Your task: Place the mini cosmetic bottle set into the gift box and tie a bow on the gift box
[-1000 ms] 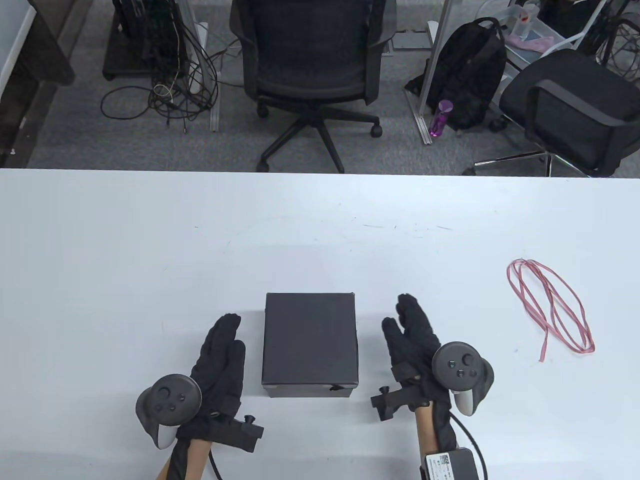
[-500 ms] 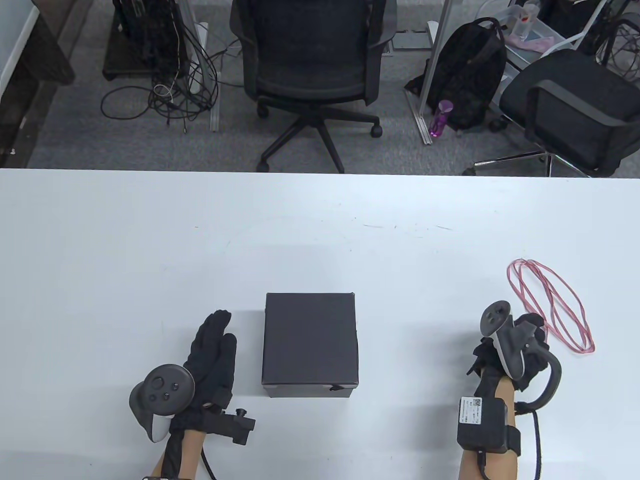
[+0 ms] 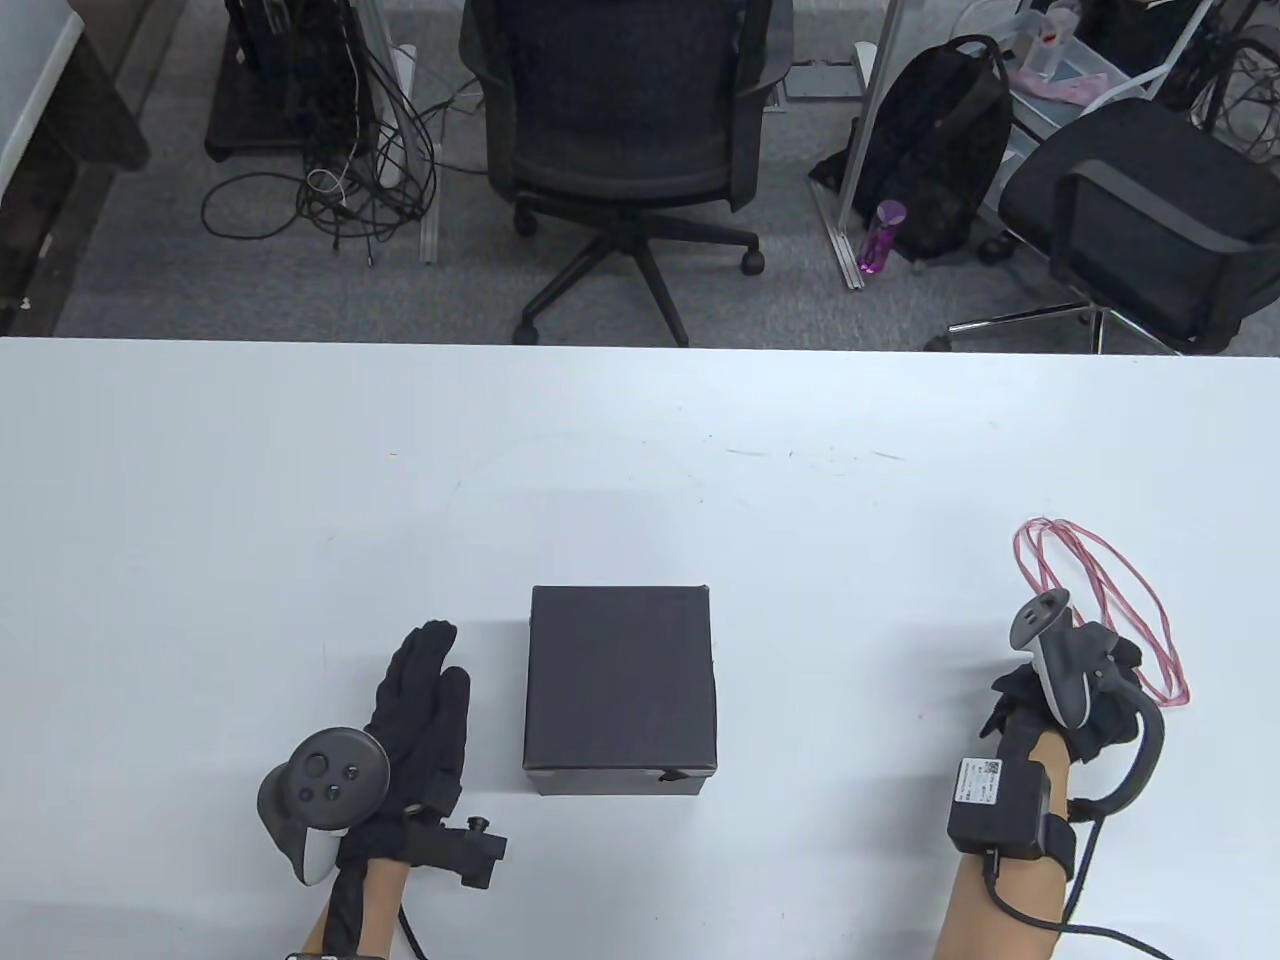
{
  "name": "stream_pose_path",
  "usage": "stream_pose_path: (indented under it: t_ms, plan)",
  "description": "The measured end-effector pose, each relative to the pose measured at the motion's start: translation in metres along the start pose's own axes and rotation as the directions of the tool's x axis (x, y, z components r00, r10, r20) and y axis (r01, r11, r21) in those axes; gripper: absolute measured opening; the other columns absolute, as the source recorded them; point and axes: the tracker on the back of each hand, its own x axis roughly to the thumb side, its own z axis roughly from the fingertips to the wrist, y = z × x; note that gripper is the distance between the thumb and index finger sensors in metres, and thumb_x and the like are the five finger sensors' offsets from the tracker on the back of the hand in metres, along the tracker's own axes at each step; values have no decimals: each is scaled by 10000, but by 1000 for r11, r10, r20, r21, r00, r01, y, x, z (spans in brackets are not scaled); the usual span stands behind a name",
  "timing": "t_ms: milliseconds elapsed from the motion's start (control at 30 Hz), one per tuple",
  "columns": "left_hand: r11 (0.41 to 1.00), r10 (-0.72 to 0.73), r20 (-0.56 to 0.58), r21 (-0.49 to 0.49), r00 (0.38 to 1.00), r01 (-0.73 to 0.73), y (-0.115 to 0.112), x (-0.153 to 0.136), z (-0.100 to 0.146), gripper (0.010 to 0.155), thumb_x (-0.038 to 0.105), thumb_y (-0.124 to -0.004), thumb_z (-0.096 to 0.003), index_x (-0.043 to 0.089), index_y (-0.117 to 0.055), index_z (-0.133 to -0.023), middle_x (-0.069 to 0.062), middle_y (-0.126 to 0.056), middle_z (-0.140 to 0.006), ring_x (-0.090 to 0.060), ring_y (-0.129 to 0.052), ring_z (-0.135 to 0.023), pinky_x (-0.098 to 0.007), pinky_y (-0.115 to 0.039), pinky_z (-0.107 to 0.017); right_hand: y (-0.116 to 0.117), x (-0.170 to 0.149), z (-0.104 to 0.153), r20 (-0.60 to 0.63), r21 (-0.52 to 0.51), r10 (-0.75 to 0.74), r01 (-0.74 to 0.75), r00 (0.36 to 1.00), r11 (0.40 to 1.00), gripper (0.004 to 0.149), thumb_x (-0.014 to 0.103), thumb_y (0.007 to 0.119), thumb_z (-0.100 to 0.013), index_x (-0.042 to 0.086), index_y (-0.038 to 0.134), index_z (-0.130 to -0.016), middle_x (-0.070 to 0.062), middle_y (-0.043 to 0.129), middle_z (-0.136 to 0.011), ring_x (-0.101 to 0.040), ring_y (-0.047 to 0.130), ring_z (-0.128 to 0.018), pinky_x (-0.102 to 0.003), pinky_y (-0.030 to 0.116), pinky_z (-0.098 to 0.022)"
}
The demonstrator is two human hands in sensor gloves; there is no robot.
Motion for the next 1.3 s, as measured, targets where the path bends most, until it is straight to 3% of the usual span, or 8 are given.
stream_pose_path:
  t_ms: [200, 433, 700, 1100, 1167, 1300]
  plan:
    - [1000, -8, 1, -6, 1000, 8, -1, -1, -1, 686, 525, -452, -619, 107, -487, -1162, -265, -520, -1145, -529, -689, -971, -691, -654, -664, 1, 1, -4, 0, 2, -46, 46, 999, 999, 727, 229, 777, -574, -153, 377, -1046, -294, 742, -935, -270, 869, -516, -337, 816, -314]
    - [1000, -23, -5, -17, 1000, 23, -2, -1, -1, 688, 525, -453, -618, 106, -479, -1164, -264, -521, -1145, -527, -693, -970, -690, -656, -664, -2, 3, -9, 14, -28, 47, -46, 999, 999, 736, 228, 812, -533, -105, 416, -1056, -188, 840, -870, -150, 895, -413, -272, 834, -255]
    - [999, -25, -10, -25, 1000, 25, -5, -2, -2, 699, 525, -453, -618, 96, -446, -1169, -267, -518, -1144, -525, -695, -969, -687, -659, -664, 3, 1, -15, 23, -55, 56, -55, 998, 997, 733, 220, 812, -519, -99, 426, -1055, -99, 883, -805, -85, 908, -361, -216, 845, -221]
    - [1000, -17, -21, -26, 1000, 17, -7, -5, -4, 718, 527, -451, -619, 82, -368, -1177, -260, -503, -1148, -517, -688, -977, -685, -656, -668, 1, 8, -9, 80, -15, 141, -141, 987, 990, 761, 173, 750, -544, -98, 280, -1078, -139, 822, -819, -94, 878, -344, -246, 835, -230]
    - [1000, -11, -23, -25, 1000, 10, -6, -5, -4, 721, 527, -451, -619, 82, -356, -1179, -261, -501, -1148, -518, -686, -978, -687, -655, -669, -1, 10, -8, 101, -23, 107, -105, 989, 994, 760, 165, 731, -552, -45, 246, -1099, -160, 813, -820, -92, 874, -336, -247, 834, -226]
    - [1000, 2, -24, -20, 1000, -2, -5, -6, -4, 721, 528, -449, -619, 87, -342, -1180, -257, -500, -1150, -516, -687, -979, -686, -654, -670, -11, 12, 3, 171, 75, -143, 132, 975, 988, 763, 146, 699, -568, 138, 170, -1119, -201, 783, -829, -112, 866, -344, -267, 827, -235]
